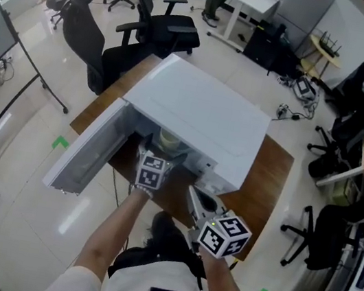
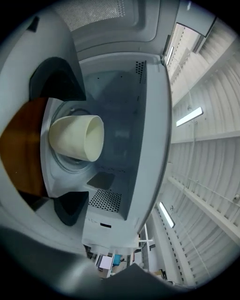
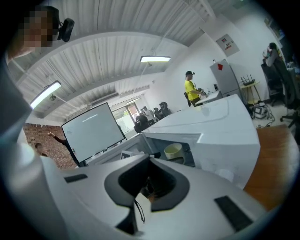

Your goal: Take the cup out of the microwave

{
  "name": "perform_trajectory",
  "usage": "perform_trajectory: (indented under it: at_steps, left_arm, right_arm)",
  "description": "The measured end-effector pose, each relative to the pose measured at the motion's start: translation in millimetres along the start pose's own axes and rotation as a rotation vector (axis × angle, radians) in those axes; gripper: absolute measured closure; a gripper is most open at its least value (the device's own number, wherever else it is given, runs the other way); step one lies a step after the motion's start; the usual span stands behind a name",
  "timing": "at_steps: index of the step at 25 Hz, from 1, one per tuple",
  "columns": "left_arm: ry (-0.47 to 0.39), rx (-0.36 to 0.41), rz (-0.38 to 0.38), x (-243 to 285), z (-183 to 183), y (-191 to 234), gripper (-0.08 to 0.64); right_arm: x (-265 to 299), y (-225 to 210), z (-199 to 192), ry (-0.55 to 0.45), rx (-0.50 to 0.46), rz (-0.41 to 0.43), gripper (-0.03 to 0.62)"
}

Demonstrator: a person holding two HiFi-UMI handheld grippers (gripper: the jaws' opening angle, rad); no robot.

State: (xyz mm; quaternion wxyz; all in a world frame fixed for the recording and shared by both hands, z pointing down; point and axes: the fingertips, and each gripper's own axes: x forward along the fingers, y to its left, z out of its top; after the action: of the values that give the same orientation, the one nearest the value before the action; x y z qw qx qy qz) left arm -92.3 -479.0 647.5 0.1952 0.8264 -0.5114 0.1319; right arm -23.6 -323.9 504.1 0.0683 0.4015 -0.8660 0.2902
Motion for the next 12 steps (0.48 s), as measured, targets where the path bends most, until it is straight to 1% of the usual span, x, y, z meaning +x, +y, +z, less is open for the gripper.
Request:
perform_trajectory:
  at_steps: [2, 5, 9, 12]
  left_arm:
    - [0.008, -0.001, 0.006, 10, -1, 3, -0.018]
    - [0.017, -0.001, 0.016, 22, -3, 6, -0.018]
    - [0.003, 0.016, 0.03, 36, 0, 8, -0.018]
    - [-0.001, -0.003, 0.035, 46, 2, 13, -0.018]
  right_arm:
    - [6, -3, 5, 0.01, -0.024, -0.025, 0.58]
    - [18, -13, 10, 0.041, -0.04, -0.087, 0.58]
    - [30, -24, 19, 0.067, -0.05, -0.142, 0.58]
    - [40, -31, 26, 0.082, -0.052, -0.175, 0.58]
